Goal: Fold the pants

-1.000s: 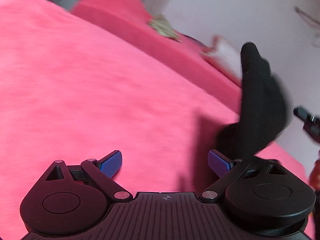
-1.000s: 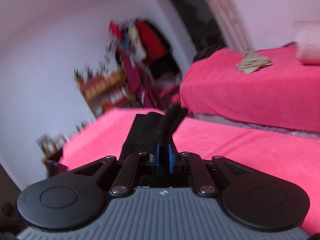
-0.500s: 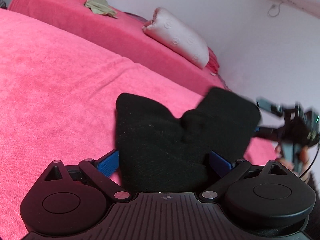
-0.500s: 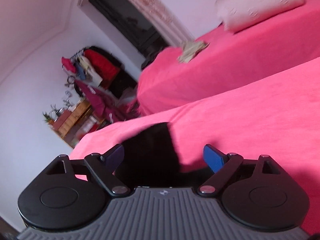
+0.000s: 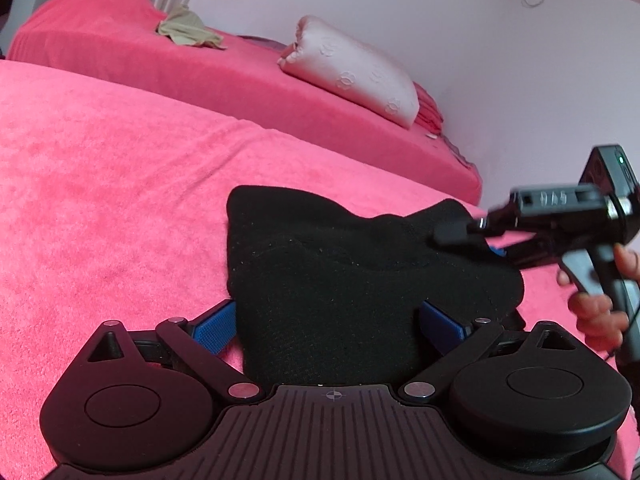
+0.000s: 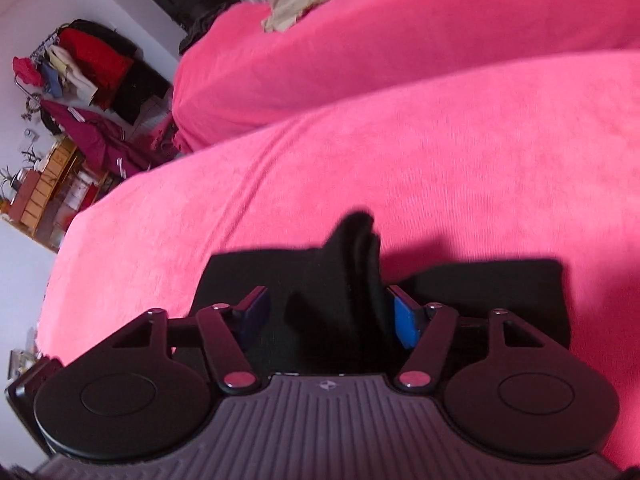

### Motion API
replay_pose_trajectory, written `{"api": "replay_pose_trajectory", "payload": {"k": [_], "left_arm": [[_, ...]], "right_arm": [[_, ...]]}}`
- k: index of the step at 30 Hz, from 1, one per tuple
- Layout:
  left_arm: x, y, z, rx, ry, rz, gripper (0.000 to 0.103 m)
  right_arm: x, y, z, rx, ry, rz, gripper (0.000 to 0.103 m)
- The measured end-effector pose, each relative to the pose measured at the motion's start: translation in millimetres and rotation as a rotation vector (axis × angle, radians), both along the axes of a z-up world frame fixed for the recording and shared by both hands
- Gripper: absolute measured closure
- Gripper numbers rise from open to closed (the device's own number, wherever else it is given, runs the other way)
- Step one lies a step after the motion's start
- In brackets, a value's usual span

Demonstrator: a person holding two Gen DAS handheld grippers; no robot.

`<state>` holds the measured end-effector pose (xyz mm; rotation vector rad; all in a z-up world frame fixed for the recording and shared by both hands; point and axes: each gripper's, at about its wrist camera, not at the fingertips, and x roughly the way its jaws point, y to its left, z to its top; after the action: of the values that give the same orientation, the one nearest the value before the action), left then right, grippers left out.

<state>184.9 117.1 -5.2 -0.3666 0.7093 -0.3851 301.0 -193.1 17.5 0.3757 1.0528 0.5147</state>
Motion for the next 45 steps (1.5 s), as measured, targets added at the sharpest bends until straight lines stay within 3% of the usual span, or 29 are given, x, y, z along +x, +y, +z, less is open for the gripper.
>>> {"api": "replay_pose_trajectory", "payload": {"k": [1, 2, 8, 11, 13, 15, 16, 17, 21, 23, 25, 26, 29, 31, 33, 38, 40, 41, 43, 45], "left_arm": [[0.4, -1.3, 0.7, 0.005, 0.000, 0.001, 0.000], [0.4, -1.7, 1.5, 0.009, 0.002, 0.002, 0.000], [-12.6, 1.1, 22.5, -0.062, -0.019, -0.025, 0.000], [-18.8, -6.1, 33.2, -0.045, -0.049, -0.054, 0.000], [-17.2, -9.9, 35.6, -0.040, -0.044, -0.050, 0.000], [-10.3, -12.0, 36.8, -0.047, -0.017, -0.029, 0.000], [-5.8, -13.5, 38.4, -0.041, -0.003, -0.011, 0.000], [-2.1, -15.2, 40.8, -0.027, 0.006, 0.011, 0.000], [14.4, -27.5, 45.1, 0.032, 0.008, 0.044, 0.000], [25.0, -40.7, 34.6, 0.119, 0.038, 0.043, 0.000], [32.8, -51.0, 13.6, 0.225, 0.112, 0.062, 0.000], [34.6, -50.5, 3.8, 0.231, 0.142, 0.064, 0.000], [33.8, -29.2, -5.1, 0.097, 0.201, 0.067, 0.000], [38.3, -20.6, -7.2, 0.063, 0.239, 0.056, 0.000], [43.3, -20.7, -8.0, 0.058, 0.256, 0.042, 0.000], [52.2, -28.2, -13.5, 0.015, 0.255, 0.018, 0.000], [53.1, -34.4, -12.1, 0.014, 0.245, -0.006, 0.000], [55.0, -39.0, -12.7, -0.007, 0.246, -0.032, 0.000], [58.2, -45.6, -10.3, -0.067, 0.239, -0.071, 0.000], [57.9, -52.1, -1.2, -0.043, 0.211, -0.054, 0.000]], "right_arm": [[-5.3, 4.4, -1.5, -0.025, -0.020, 0.012, 0.078], [-11.8, 8.2, 0.6, -0.039, -0.061, 0.016, 0.081], [-56.4, -22.8, 67.1, 0.054, -0.321, -0.011, 0.084], [-80.2, -53.6, 72.7, 0.029, -0.393, -0.058, 0.083], [-81.1, -61.8, 46.8, -0.030, -0.338, -0.083, 0.075], [-73.8, -60.0, 12.7, -0.212, -0.268, -0.127, 0.070], [-73.1, -62.3, 2.6, -0.269, -0.268, -0.158, 0.056], [-76.9, -69.1, 2.4, -0.248, -0.291, -0.202, 0.040], [-88.6, -69.2, 22.6, -0.181, -0.413, -0.265, 0.038], [-88.2, -57.5, 17.7, -0.182, -0.413, -0.198, 0.026], [-82.7, -40.0, -2.2, -0.292, -0.368, -0.142, 0.024], [-80.9, -34.0, -12.6, -0.365, -0.347, -0.134, 0.019], [-83.0, -50.5, -13.8, -0.301, -0.343, -0.166, 0.011], [-81.1, -60.0, -10.6, -0.292, -0.312, -0.186, 0.003], [-79.3, -70.6, -14.3, -0.253, -0.265, -0.190, 0.002], [-72.6, -93.7, -41.9, 0.032, -0.140, -0.232, 0.001], [-72.1, -95.4, -44.2, 0.084, -0.166, -0.262, 0.003], [-71.4, -94.3, -44.6, 0.100, -0.164, -0.274, 0.008], [-69.5, -88.6, -43.1, 0.131, -0.170, -0.279, 0.027], [-70.3, -80.2, -33.2, 0.073, -0.212, -0.265, 0.042]]}}
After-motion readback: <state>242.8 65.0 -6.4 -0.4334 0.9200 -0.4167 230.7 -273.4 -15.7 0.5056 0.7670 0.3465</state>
